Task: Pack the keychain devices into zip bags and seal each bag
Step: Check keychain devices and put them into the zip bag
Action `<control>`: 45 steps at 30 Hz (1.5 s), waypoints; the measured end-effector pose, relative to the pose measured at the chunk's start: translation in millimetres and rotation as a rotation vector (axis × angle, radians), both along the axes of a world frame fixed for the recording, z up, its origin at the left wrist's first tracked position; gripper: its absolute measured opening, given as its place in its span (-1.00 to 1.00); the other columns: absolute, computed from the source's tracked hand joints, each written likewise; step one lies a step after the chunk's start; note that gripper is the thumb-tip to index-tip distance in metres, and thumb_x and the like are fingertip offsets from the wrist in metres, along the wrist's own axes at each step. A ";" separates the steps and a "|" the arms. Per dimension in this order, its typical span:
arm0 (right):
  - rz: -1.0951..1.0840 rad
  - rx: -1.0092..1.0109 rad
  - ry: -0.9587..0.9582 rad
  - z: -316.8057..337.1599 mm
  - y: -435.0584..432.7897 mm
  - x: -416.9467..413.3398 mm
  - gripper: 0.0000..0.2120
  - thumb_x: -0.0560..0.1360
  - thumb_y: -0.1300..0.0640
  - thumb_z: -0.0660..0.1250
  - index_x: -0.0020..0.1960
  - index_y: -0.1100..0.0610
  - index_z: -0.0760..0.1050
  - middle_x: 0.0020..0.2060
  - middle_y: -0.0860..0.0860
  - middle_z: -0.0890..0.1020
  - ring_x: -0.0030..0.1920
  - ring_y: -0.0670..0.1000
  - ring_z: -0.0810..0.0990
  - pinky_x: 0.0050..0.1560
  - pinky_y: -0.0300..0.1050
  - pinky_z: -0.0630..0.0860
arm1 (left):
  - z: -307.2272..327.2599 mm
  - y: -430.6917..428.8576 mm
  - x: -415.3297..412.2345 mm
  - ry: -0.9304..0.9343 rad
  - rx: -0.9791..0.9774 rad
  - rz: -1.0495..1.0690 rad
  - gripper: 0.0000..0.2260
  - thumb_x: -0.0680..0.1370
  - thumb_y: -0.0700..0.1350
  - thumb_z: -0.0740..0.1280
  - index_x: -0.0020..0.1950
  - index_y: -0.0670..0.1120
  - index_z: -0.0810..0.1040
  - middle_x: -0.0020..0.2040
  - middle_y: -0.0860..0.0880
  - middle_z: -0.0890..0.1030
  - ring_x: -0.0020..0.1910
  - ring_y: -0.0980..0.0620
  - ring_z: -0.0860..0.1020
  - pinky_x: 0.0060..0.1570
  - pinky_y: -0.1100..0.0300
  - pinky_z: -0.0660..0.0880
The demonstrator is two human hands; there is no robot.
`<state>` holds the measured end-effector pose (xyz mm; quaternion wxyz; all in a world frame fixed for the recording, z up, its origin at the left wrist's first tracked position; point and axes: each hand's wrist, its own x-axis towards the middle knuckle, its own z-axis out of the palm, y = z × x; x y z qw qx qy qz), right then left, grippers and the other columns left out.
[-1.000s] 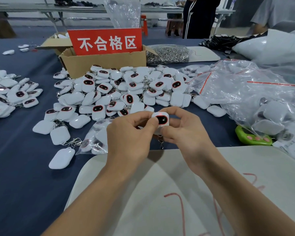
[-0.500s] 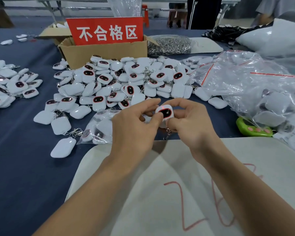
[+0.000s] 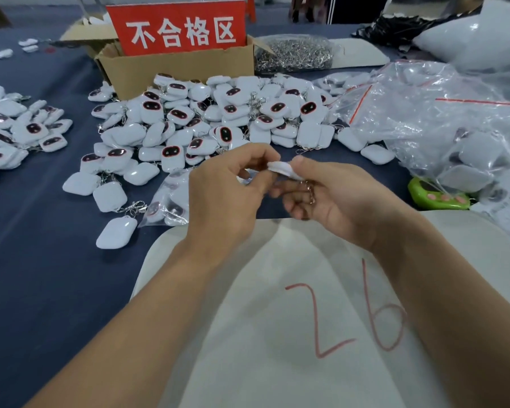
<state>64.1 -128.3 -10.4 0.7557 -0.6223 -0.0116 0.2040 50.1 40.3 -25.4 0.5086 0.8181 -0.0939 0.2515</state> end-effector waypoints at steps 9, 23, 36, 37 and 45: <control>-0.218 -0.079 -0.209 -9.0 -0.9 4.8 -0.79 0.52 0.44 0.39 0.09 0.22 0.59 -0.30 0.11 0.59 -0.33 0.01 0.45 -0.33 -0.21 0.40 | -0.9 -2.9 -1.0 0.115 0.007 -0.071 -0.66 0.45 -0.16 0.54 0.10 0.23 0.68 -0.10 0.40 0.67 -0.10 0.39 0.62 -0.08 0.52 0.46; -0.076 0.087 -0.017 -6.8 6.1 0.7 -0.79 0.64 0.25 0.32 0.22 0.30 0.62 -0.16 0.10 0.70 -0.30 -0.03 0.61 -0.23 -0.23 0.58 | 2.6 0.3 -0.9 0.008 0.020 0.096 -0.82 0.49 -0.16 0.48 -0.05 0.14 0.70 -0.19 0.28 0.67 -0.10 0.29 0.64 -0.06 0.51 0.41; -0.339 -0.429 -0.272 -12.9 11.9 0.9 -0.73 0.34 -0.02 0.63 -0.22 0.09 0.59 -0.45 0.01 0.63 -0.49 -0.11 0.47 -0.43 -0.26 0.39 | 6.7 3.0 -4.1 0.161 0.464 0.320 -0.87 0.59 0.03 0.35 -0.04 0.12 0.70 -0.16 0.08 0.61 -0.16 -0.03 0.49 -0.20 0.11 0.28; -0.322 -0.466 -0.298 -12.8 13.3 -0.3 -0.72 0.32 -0.03 0.63 -0.23 0.09 0.59 -0.46 -0.01 0.61 -0.49 -0.11 0.49 -0.41 -0.25 0.39 | 6.3 3.2 -3.8 0.153 0.457 0.340 -0.85 0.59 0.02 0.34 -0.09 0.11 0.70 -0.19 0.07 0.59 -0.16 -0.04 0.47 -0.21 0.11 0.26; -0.306 -0.561 -0.488 -15.6 28.9 -7.8 -0.94 0.37 0.13 0.50 -0.20 0.02 0.63 -0.41 0.01 0.69 -0.40 -0.03 0.59 -0.28 -0.07 0.57 | 6.4 5.7 -6.4 -0.044 0.292 0.299 -0.82 0.56 -0.07 0.34 -0.07 -0.02 0.75 -0.29 -0.03 0.58 -0.21 -0.15 0.55 -0.19 -0.04 0.49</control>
